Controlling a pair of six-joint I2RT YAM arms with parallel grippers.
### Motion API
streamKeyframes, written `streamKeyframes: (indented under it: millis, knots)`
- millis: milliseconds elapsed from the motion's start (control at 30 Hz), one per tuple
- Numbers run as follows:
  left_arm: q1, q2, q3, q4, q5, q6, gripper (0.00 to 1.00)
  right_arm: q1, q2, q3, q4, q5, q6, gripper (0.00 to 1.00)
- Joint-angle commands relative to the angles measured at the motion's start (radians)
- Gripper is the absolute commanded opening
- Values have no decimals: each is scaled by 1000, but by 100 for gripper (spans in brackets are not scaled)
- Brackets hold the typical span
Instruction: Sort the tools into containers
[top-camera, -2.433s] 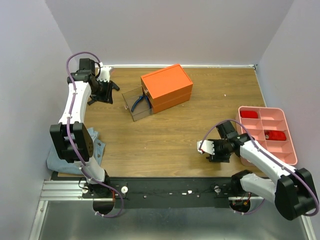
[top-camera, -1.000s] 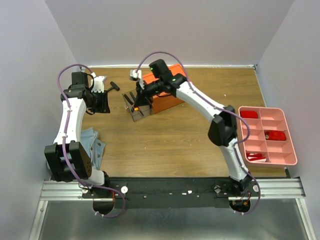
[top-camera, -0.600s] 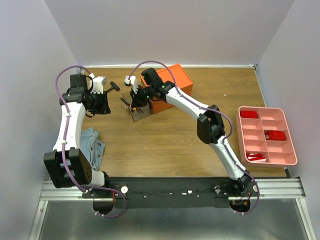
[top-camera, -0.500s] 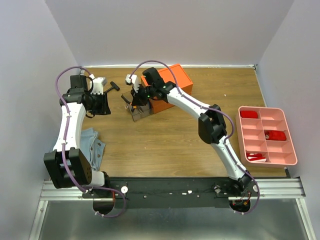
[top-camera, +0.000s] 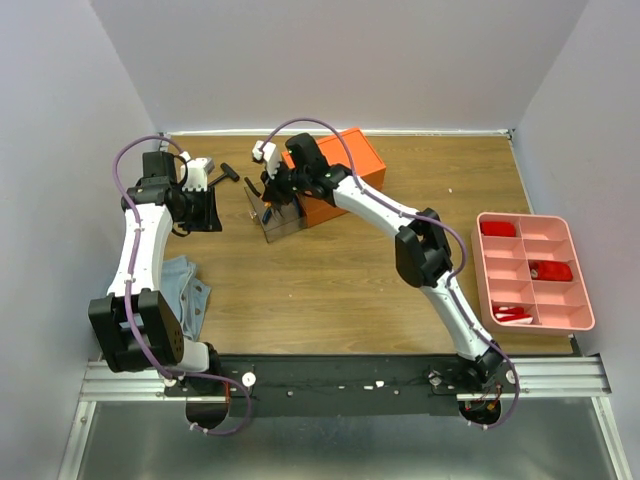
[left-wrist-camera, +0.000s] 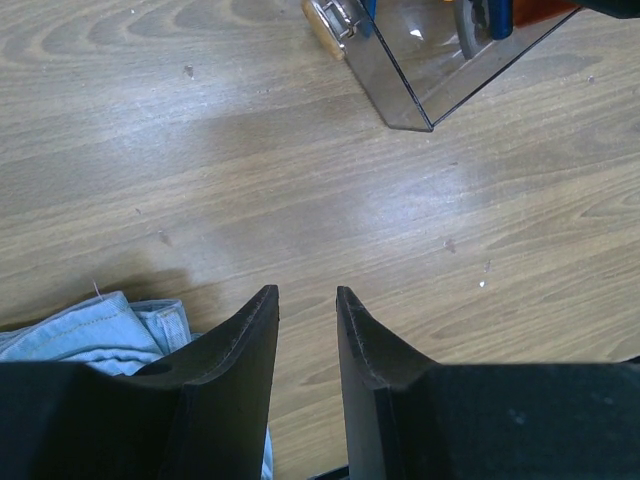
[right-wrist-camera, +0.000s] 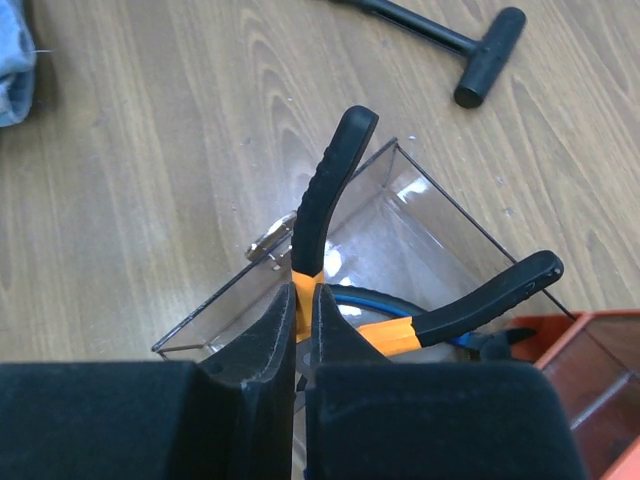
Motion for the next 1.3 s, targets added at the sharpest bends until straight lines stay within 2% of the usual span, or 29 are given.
streamKeyframes:
  millis: [0,33,67,167,367,500,533,600,633,667,733,833,1133,1267]
  knots:
    - [7,-4,-9,1,17,-8,39,-2,-6,-10,16,80,-16,18]
    - [7,-1,-9,-1,22,-6,39,-2,-42,-24,8,84,-19,25]
    - [7,1,-8,-1,22,-8,39,-2,-64,-45,-4,89,-24,39]
    - [8,15,-34,36,57,-38,39,-3,-141,-23,-71,92,-12,55]
    - [2,74,-91,224,100,-161,39,-63,-208,109,-202,72,75,59]
    - [1,157,-55,330,132,-241,36,-135,-340,-7,-118,168,100,59]
    - [1,195,-43,347,138,-247,35,-154,-363,-110,-81,188,97,58]
    - [-1,235,-2,392,149,-264,29,-210,-400,-211,23,248,91,46]
    - [-1,279,14,401,164,-268,17,-230,-409,-237,40,264,94,37]
    - [1,301,46,413,172,-273,12,-272,-405,-263,50,276,106,18]
    - [-1,356,72,424,187,-291,0,-312,-383,-259,35,297,132,1]
    - [-2,401,90,473,245,-331,0,-382,-362,-280,60,354,174,1]
    - [-38,488,112,525,301,-388,0,-502,-227,-220,50,454,104,1]
    - [-70,516,138,541,311,-402,0,-505,-187,-213,16,378,16,1]
